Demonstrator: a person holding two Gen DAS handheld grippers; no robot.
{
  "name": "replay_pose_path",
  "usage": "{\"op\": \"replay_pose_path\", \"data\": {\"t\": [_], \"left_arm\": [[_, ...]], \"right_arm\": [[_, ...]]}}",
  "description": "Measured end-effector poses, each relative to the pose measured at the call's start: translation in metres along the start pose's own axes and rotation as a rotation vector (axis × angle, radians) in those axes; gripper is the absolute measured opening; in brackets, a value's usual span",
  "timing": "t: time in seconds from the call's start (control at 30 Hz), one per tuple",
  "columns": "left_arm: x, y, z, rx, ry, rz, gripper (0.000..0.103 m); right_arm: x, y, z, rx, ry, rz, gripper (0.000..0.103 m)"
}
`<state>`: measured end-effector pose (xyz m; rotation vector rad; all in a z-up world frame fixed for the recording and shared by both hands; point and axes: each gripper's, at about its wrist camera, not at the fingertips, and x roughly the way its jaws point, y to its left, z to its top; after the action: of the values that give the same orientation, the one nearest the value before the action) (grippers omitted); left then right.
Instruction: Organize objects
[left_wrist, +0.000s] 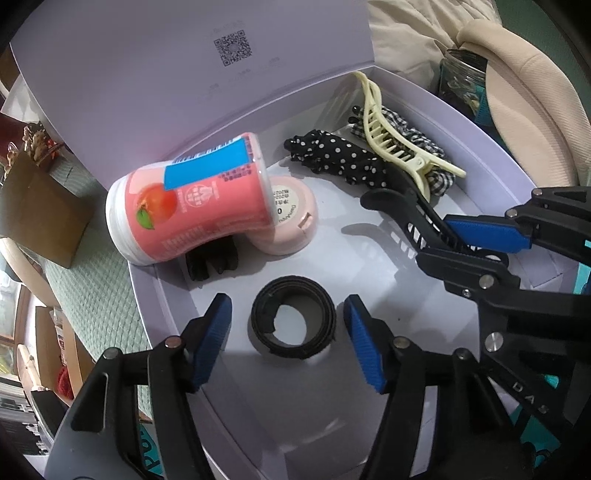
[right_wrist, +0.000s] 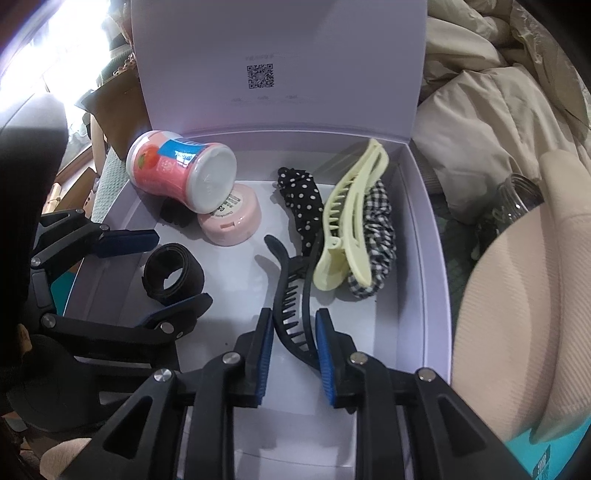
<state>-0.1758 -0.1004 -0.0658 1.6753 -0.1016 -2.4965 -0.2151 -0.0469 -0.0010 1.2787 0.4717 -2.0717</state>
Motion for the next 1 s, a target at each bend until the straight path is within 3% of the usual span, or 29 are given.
{"op": "replay_pose_path", "data": {"t": [0.27, 0.57, 0.8, 1.0], "left_arm": [[-0.018, 0.002, -0.001, -0.019, -0.015, -0.003, 0.062], [-0.062, 0.001, 0.001, -0.023, -0.092, -0.011, 0.063], [-0.069, 0.019, 0.011, -0.034, -0.143, -0.028, 0.069], [-0.102, 0.026, 0.000, -0.069, -0.197, -0.032, 0.072]], "right_arm": [[-0.028, 0.000, -0.006, 0.011, -0.043, -0.007, 0.042], [-0.079, -0.019, -0.030, -0.002, -0.105, -0.038, 0.042], [-0.097, -0.005, -0.001, 0.005, -0.141, -0.062, 0.042], [-0.121, 0.000, -0.008, 0.004, -0.178, -0.085, 0.042]]}}
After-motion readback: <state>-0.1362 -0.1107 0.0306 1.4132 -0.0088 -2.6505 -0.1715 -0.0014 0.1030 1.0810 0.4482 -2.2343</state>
